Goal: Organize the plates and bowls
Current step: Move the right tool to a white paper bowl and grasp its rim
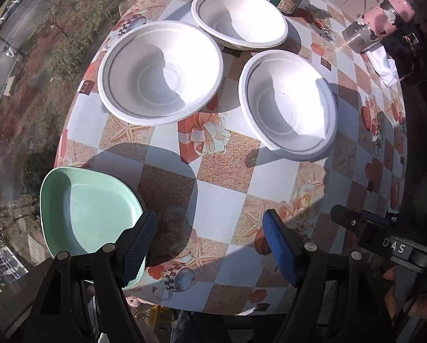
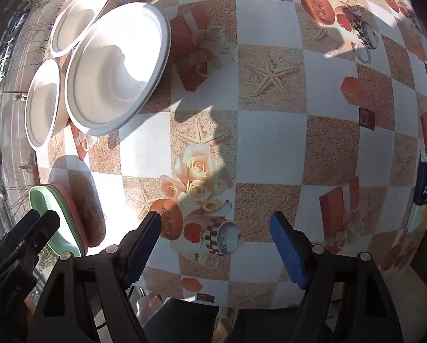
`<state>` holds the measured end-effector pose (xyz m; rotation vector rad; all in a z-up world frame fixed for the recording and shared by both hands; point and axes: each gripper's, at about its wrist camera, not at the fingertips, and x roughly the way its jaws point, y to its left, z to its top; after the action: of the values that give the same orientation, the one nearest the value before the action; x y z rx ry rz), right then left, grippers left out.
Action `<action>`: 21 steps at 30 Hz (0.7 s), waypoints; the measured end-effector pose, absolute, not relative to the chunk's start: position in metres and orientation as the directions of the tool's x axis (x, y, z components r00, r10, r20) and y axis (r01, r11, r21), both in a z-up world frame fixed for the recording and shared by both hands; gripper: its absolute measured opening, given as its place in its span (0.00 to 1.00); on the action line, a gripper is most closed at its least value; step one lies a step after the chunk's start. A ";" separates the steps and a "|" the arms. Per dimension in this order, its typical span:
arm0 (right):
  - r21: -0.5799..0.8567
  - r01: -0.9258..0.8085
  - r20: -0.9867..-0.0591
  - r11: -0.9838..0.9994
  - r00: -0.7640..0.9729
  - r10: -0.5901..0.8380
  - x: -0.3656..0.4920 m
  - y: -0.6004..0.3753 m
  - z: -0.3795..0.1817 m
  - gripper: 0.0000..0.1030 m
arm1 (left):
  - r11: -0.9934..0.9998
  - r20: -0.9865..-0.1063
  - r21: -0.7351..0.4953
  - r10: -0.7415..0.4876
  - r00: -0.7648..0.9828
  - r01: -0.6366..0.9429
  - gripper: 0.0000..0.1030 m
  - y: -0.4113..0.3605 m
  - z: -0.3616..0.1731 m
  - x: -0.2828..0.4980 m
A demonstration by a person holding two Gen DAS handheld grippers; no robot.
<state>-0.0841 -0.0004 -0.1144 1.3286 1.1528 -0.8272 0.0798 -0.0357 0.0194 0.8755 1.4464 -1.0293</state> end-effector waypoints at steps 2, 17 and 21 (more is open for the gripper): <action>0.280 0.950 -0.956 0.136 0.263 0.130 -0.082 -0.014 -0.101 0.77 | 0.399 -0.988 -0.149 -0.030 -0.149 0.905 0.77 -0.041 0.017 0.080; 0.249 0.919 -0.966 0.306 0.260 0.007 -0.070 -0.122 -0.066 0.77 | 0.594 -0.986 -0.159 -0.059 -0.154 0.789 0.77 -0.086 -0.013 0.082; 0.246 0.908 -0.965 0.339 0.262 -0.001 -0.040 -0.130 -0.072 0.77 | 0.636 -0.989 -0.141 -0.052 -0.141 0.759 0.77 -0.094 -0.024 0.087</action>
<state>-0.0404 -0.1297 -0.0719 1.0370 1.1292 -0.7940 0.0867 -0.0944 -0.0244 0.6065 1.5658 -0.7813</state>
